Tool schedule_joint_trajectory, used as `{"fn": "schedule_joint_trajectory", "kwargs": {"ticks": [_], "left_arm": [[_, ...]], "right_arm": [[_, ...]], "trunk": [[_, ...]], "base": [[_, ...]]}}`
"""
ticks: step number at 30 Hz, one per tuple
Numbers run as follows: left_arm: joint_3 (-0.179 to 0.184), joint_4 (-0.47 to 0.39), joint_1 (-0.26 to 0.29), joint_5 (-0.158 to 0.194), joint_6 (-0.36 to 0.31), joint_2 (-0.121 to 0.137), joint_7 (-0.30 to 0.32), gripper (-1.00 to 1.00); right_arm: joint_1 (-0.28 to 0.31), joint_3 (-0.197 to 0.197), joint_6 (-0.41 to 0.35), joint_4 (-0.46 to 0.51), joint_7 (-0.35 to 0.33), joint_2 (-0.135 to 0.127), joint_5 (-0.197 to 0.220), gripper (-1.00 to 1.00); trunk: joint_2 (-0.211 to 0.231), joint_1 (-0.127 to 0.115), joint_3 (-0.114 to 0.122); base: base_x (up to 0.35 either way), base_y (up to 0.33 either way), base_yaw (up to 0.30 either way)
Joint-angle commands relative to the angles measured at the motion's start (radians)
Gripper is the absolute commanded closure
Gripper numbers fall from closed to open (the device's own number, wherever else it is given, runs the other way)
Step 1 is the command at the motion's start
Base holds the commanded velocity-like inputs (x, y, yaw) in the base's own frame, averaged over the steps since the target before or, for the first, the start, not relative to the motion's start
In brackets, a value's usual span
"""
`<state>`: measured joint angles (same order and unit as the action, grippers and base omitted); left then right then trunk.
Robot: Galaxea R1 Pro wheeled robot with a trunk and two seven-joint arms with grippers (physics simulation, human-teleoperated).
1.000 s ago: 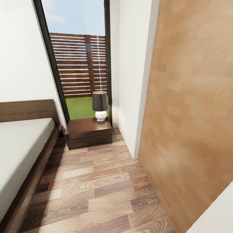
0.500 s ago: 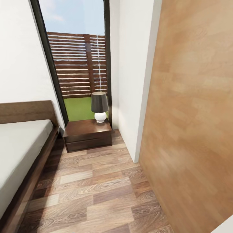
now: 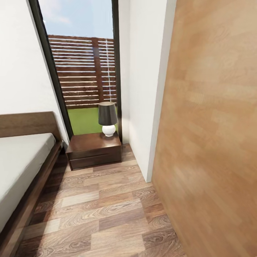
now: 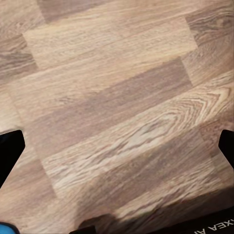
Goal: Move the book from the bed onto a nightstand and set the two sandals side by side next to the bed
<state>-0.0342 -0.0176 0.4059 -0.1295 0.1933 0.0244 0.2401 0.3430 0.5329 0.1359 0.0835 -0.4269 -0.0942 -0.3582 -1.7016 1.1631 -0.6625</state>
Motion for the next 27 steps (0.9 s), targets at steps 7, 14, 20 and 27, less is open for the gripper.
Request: {"fn": "schedule_joint_trajectory", "kwargs": {"ticks": [7,14,20,27], "left_arm": [[-0.004,0.001,0.001,-0.01,0.005,0.0,0.001,-1.0],[-0.004,0.001,0.001,-0.01,0.005,0.0,0.001,-1.0],[-0.004,0.001,0.001,-0.01,0.005,0.0,0.001,-1.0],[-0.004,0.001,0.001,-0.01,0.005,0.0,0.001,-1.0]], "right_arm": [[0.001,0.009,0.004,-0.001,-0.003,0.001,-0.01,-1.0],[0.001,0.009,0.004,-0.001,-0.003,0.001,-0.01,-1.0],[0.001,0.009,0.004,-0.001,-0.003,0.001,-0.01,-1.0],[0.001,0.009,0.004,-0.001,-0.004,0.001,-0.01,-1.0]], "trunk": [[0.0,0.0,-0.001],[0.0,0.0,-0.001],[0.0,0.0,-0.001],[0.0,0.0,-0.001]], "base": [[0.021,0.003,0.0],[0.123,0.091,0.0],[0.024,0.018,0.0],[0.003,0.002,0.004]]}}
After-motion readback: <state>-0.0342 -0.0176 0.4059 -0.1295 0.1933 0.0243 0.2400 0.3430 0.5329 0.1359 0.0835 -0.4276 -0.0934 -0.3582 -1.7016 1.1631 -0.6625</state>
